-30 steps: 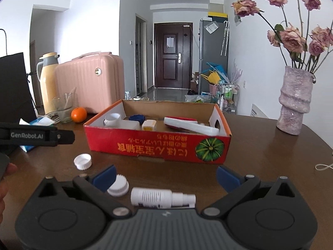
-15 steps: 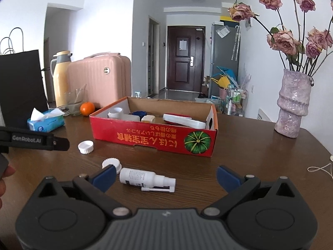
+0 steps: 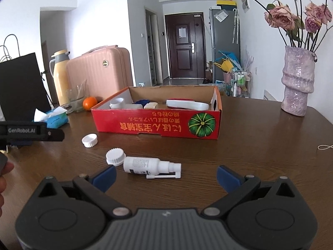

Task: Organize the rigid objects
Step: 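Grasp the white spray bottle across its body with the right tool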

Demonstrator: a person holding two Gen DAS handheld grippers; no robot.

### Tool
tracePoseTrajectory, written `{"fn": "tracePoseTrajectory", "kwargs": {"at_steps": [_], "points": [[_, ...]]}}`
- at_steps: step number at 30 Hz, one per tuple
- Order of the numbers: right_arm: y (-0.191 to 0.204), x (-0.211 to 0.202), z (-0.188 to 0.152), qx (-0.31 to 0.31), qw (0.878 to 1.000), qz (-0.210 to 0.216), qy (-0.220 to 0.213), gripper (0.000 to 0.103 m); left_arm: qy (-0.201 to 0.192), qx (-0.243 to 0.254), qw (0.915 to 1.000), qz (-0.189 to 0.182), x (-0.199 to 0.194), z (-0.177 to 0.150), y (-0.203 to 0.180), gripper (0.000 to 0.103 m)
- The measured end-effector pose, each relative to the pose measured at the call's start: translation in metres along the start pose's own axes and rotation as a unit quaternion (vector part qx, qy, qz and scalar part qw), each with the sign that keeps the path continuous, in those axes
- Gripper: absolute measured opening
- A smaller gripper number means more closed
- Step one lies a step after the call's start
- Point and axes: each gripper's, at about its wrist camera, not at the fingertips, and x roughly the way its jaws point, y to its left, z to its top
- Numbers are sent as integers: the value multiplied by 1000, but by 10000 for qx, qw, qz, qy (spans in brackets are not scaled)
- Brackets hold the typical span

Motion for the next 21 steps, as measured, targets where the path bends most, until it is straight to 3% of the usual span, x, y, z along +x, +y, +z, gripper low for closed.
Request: {"fn": "tracePoseTrajectory", "kwargs": {"at_steps": [11,21], "points": [[35,50,7,48,9997,-165,179,103,-28,448,9990,-72,32,14,24,103],[53,101,5,-254,9956,-676,606,103,172,494,9982,-299,57,27,43,103]]}}
